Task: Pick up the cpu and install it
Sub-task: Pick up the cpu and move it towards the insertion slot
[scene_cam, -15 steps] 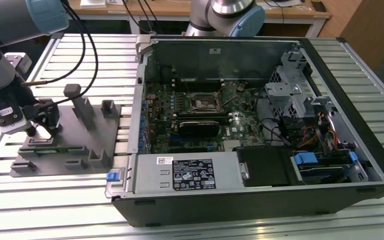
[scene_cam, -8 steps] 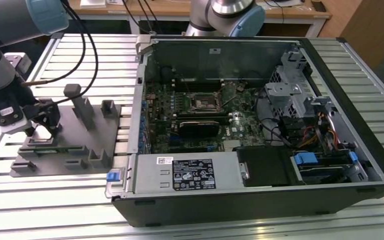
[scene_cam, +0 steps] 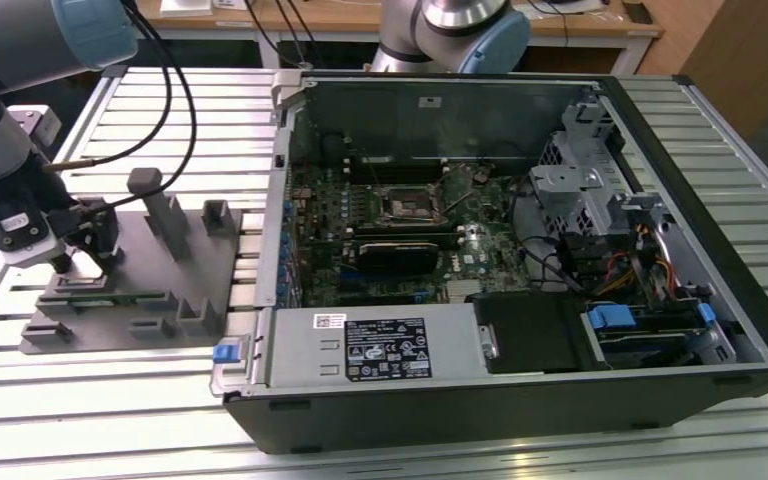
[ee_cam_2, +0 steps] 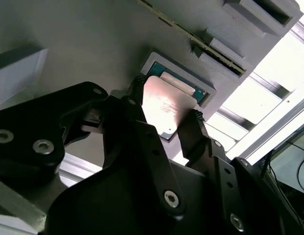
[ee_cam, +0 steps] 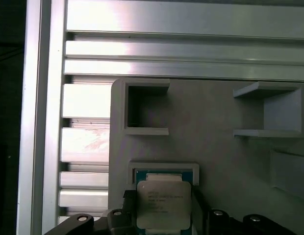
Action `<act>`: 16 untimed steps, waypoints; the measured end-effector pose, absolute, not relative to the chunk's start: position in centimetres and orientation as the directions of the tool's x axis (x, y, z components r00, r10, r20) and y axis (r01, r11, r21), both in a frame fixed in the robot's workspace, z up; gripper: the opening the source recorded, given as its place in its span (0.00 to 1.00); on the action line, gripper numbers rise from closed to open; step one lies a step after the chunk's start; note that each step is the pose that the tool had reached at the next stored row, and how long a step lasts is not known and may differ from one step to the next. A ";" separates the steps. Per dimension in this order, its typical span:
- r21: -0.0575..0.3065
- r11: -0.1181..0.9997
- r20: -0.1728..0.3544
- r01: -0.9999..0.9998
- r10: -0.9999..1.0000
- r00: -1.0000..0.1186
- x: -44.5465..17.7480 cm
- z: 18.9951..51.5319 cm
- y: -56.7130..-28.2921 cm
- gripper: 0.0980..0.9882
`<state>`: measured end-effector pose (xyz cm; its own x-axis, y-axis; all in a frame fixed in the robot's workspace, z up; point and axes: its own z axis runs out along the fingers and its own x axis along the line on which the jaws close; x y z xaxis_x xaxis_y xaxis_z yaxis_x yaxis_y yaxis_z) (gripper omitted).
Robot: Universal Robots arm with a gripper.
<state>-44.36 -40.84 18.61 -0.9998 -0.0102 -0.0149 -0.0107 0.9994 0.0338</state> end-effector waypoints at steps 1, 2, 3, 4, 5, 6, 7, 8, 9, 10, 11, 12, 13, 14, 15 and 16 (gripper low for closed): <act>0.034 0.999 -0.015 -0.011 -0.010 -1.000 -44.4 18.6 -40.8 0.48; 0.034 0.999 -0.015 -0.011 -0.010 -1.000 -44.4 18.6 -40.8 0.48; 0.034 0.999 -0.015 -0.011 -0.010 -1.000 -44.4 18.6 -40.8 0.48; 0.034 0.999 -0.015 -0.011 -0.010 -1.000 -44.3 18.6 -40.8 0.48; 0.034 0.999 -0.016 -0.011 -0.010 -1.000 -44.3 18.6 -40.8 0.48; 0.034 0.999 -0.016 -0.011 -0.010 -1.000 -44.3 18.7 -40.8 0.48; 0.034 0.999 -0.016 -0.011 -0.010 -1.000 -44.4 18.8 -40.8 0.48; 0.034 0.999 -0.015 -0.011 -0.010 -1.000 -44.4 19.0 -40.8 0.48; 0.034 0.999 -0.016 -0.011 -0.010 -1.000 -44.3 19.1 -40.8 0.48; 0.034 0.999 -0.015 -0.011 -0.010 -1.000 -44.4 19.2 -40.8 0.48; 0.034 0.999 -0.015 -0.011 -0.010 -1.000 -44.4 19.4 -40.8 0.48; 0.034 0.999 -0.015 -0.011 -0.010 -1.000 -44.4 19.5 -40.8 0.48; 0.034 0.999 -0.015 -0.011 -0.010 -1.000 -44.4 19.5 -40.8 0.48; 0.034 0.999 -0.015 -0.011 -0.010 -1.000 -44.4 19.6 -40.8 0.48; 0.034 0.999 -0.016 -0.011 -0.010 -1.000 -44.3 19.7 -40.8 0.48; 0.034 0.999 -0.016 -0.011 -0.010 -1.000 -44.4 19.8 -40.8 0.48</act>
<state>-44.35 -40.84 19.79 -0.9998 -0.0103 -0.0155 -0.0108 0.9994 0.0339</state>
